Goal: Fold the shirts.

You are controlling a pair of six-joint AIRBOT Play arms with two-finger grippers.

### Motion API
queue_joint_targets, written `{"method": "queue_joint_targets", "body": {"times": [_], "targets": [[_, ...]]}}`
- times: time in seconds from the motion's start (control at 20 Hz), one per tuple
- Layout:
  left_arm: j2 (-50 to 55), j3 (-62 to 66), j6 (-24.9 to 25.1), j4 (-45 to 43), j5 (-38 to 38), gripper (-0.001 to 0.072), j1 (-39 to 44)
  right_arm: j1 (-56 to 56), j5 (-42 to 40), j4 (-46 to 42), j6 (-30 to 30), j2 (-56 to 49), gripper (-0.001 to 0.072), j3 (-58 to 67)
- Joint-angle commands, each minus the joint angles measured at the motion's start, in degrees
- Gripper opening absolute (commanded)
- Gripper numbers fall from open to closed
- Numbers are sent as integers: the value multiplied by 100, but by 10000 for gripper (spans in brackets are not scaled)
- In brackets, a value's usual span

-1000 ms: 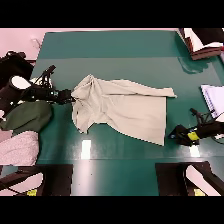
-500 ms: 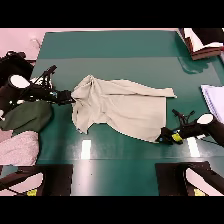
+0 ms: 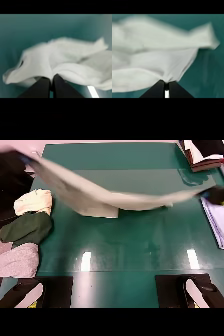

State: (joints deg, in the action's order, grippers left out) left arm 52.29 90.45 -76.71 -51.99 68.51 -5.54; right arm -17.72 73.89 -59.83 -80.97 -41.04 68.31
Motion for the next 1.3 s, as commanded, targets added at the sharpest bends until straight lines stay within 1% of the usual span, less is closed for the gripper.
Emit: {"method": "queue_joint_targets", "body": {"times": [0.0,0.1,0.15,0.3,0.4,0.5,0.55,0.7,0.75,0.8,0.9,0.95,1.1,1.15,1.25], "targets": [[-452,2046,-179,-39,-46,24,-116,-833,293,-17,0,155,21,2345],[-450,3106,-420,-214,-181,24,-116,-1366,702,-11,0,-114,21,3563],[-452,3462,-444,-234,-282,23,-116,-1606,925,-13,-2,-293,21,4181],[-450,3834,-595,-254,-612,23,-116,-1725,1178,-17,-144,-916,20,5584],[-433,3781,-603,-361,-588,23,-116,-1725,1392,-17,-199,-1200,20,5963],[-376,3338,-743,-411,-459,23,-116,-1725,1436,35,-267,-1408,19,5860],[-328,2839,-754,-409,-431,22,-116,-1707,1421,90,-269,-1469,19,5606],[83,1392,-861,-321,-122,23,-116,-1110,1331,83,-258,-1801,18,4380],[369,1008,-857,-264,52,23,-116,-758,1296,-181,-260,-2017,18,4054],[673,695,-828,-234,181,24,-116,-332,1292,-643,-262,-2323,19,3779],[1368,168,-831,-221,269,24,-103,289,1438,-1456,-302,-3040,18,3451],[1753,-33,-824,-219,267,24,-98,485,1510,-1631,-308,-3403,19,3368],[2929,-212,-719,-63,247,24,-55,839,1456,-1676,-350,-4529,18,3410],[3283,-212,-634,15,138,24,-20,896,1460,-1672,-402,-4883,19,3556],[3759,-195,-417,188,-348,24,22,1008,1460,-1668,-468,-5532,19,3976]]}}
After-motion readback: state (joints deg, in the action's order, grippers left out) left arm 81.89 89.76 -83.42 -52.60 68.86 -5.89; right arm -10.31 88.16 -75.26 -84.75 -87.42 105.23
